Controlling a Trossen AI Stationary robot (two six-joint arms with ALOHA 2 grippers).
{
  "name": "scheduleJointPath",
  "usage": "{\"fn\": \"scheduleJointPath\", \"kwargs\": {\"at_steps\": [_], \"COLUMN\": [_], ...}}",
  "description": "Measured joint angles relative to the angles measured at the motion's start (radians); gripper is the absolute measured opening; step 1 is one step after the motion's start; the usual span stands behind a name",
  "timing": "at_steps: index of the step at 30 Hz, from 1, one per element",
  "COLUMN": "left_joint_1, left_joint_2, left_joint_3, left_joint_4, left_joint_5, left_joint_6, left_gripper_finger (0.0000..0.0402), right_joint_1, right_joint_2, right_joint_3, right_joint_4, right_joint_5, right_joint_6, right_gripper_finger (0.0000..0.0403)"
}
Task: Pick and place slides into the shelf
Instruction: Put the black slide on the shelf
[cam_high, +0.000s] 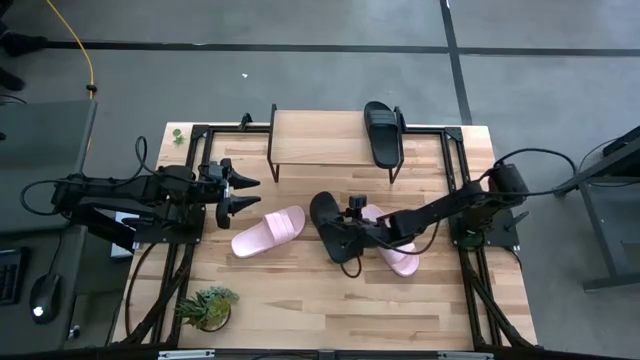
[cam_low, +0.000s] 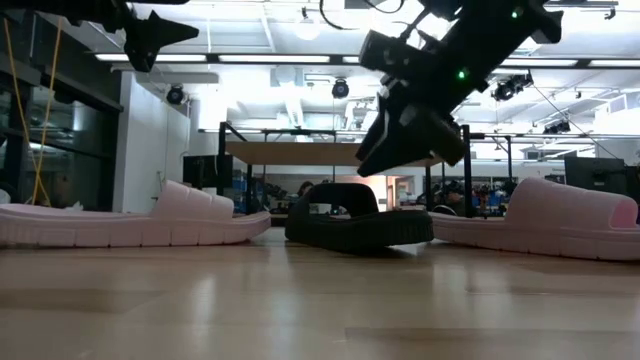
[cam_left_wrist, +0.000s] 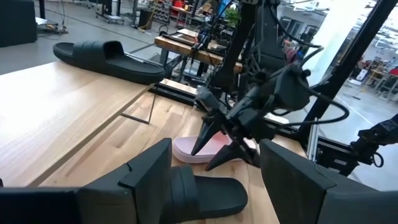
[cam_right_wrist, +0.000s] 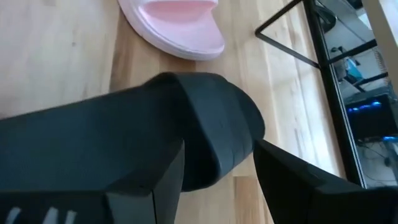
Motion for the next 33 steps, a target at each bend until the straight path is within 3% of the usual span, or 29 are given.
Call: {"fn": "scheduleJointPath", "kwargs": {"at_steps": [33], "left_joint_1": [0.000], "left_joint_2": [0.001], "left_joint_3": [0.000], "left_joint_4": [0.019], "left_joint_5": [0.004], "left_joint_6": [0.000], "left_gripper_finger": [0.0225], "right_joint_1": [-0.003], "right_joint_2": [0.004], "right_joint_3": [0.000], "right_joint_4": [0.005], "right_joint_5": [0.016], "right_joint_6": [-0.033], "right_gripper_finger": [0.0183]}}
